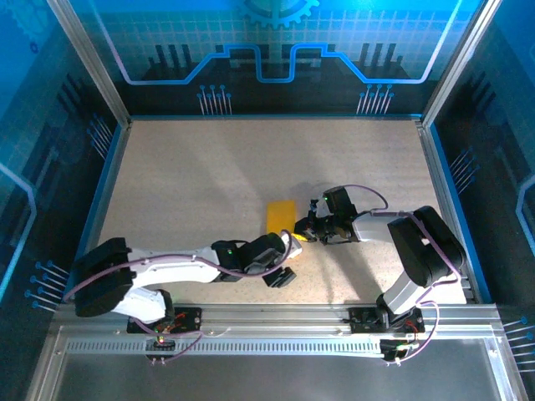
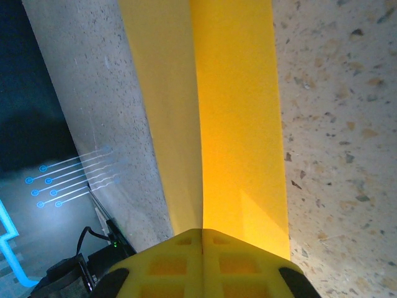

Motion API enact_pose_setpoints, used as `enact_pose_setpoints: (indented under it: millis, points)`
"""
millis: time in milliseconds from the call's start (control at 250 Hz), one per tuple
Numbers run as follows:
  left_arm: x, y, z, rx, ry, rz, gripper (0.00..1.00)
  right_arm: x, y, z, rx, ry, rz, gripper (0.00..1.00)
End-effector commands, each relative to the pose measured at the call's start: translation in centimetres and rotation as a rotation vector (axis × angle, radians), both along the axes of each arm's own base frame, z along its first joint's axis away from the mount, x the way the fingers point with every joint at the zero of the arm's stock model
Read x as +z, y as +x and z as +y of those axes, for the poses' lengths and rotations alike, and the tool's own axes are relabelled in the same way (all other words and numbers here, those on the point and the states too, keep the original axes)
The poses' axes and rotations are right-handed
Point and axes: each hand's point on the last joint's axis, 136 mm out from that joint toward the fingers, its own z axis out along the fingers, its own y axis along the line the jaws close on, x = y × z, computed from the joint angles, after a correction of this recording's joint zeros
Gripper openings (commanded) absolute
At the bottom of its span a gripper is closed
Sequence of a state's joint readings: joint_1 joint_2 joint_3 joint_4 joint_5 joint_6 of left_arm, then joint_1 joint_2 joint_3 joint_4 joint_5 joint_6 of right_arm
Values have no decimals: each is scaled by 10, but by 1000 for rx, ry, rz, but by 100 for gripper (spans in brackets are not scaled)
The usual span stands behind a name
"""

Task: Fold a paper plane with a square sheet of paper (fold left side to right side)

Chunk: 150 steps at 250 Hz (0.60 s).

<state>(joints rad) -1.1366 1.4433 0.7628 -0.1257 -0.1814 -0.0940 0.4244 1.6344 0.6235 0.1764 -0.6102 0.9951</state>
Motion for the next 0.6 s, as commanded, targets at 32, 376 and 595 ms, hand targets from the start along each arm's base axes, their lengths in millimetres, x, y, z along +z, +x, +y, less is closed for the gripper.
enact_pose_setpoints:
  millis: [32, 376, 595]
  points:
    - [0, 21, -9, 45, 73, -112, 70, 0, 1, 3, 5, 8, 11, 0]
    - [-21, 51, -14, 128, 240, -209, 66, 1, 0, 3, 6, 10, 13, 0]
    - [-25, 58, -14, 165, 263, -228, 49, 2, 0, 3, 7, 8, 14, 0]
